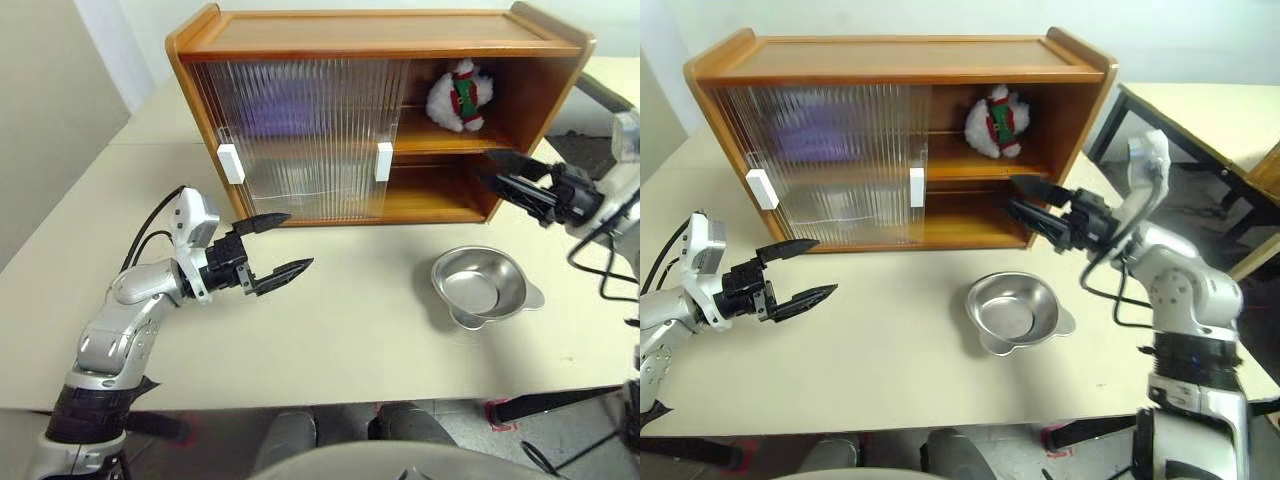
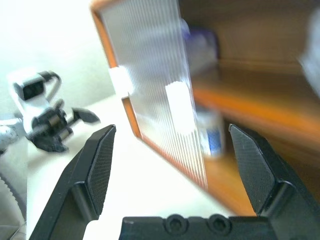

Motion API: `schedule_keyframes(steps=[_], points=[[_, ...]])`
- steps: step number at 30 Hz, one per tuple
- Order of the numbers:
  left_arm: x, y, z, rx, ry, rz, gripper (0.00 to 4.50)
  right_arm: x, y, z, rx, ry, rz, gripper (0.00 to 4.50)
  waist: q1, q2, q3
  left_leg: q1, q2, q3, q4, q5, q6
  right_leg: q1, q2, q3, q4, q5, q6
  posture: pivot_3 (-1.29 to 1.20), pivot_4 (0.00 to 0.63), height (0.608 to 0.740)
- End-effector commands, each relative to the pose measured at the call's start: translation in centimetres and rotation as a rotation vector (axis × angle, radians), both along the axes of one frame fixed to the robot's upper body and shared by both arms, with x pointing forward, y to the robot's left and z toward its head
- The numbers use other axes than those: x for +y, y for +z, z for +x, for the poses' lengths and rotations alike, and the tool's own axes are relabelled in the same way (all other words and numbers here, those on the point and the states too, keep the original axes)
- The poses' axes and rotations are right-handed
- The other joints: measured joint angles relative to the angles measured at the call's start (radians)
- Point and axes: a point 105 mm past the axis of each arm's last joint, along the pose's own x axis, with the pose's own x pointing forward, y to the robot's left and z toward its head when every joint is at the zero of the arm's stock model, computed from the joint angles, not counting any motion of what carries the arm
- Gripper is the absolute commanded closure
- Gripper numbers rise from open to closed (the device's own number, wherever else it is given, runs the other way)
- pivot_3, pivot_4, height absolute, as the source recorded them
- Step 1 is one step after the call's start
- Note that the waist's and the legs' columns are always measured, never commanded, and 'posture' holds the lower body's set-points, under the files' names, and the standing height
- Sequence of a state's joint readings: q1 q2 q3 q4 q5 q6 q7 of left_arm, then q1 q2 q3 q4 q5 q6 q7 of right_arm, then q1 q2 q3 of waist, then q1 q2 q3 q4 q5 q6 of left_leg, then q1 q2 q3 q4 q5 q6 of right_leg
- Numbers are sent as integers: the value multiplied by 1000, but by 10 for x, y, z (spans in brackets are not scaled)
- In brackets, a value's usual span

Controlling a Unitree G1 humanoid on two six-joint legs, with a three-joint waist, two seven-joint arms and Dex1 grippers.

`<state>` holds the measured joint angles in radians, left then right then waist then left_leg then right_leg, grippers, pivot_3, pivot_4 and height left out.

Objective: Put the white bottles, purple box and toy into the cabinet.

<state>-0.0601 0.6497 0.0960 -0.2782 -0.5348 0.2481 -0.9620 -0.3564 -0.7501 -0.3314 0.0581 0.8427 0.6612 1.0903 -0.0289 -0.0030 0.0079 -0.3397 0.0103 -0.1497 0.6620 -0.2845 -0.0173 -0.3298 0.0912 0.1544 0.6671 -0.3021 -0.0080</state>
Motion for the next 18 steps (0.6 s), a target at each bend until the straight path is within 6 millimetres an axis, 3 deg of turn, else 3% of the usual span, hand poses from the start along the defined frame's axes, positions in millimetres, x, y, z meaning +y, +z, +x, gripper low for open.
schedule_keyframes(steps=[1, 5, 12, 18], points=[[0, -1, -2, 1, -8, 14, 0, -27, -15, -14, 140, -54, 34, 31, 2, -1, 0, 1, -1, 0, 0, 0, 0, 1, 0, 0, 0, -1, 1, -33, 0, 740], [0, -2, -3, 2, -8, 15, 0, -44, -37, -30, 267, -74, 13, 31, 2, -2, 0, 2, -3, 0, 1, 0, 1, 4, -1, 0, 0, -2, 3, -26, 0, 740], [2, -7, -5, 9, -5, 17, 0, -93, -79, -41, 470, -305, 74, 31, 4, -2, 1, 3, -3, 1, 0, -1, 2, 4, -1, 1, 0, -3, 4, -22, 0, 740], [3, -7, -5, 8, -4, 19, 0, -109, -114, -65, 646, -378, 2, 31, 10, -2, 0, 2, -3, 0, -1, -2, 2, 3, -1, 1, 0, -5, 4, -23, 0, 740]])
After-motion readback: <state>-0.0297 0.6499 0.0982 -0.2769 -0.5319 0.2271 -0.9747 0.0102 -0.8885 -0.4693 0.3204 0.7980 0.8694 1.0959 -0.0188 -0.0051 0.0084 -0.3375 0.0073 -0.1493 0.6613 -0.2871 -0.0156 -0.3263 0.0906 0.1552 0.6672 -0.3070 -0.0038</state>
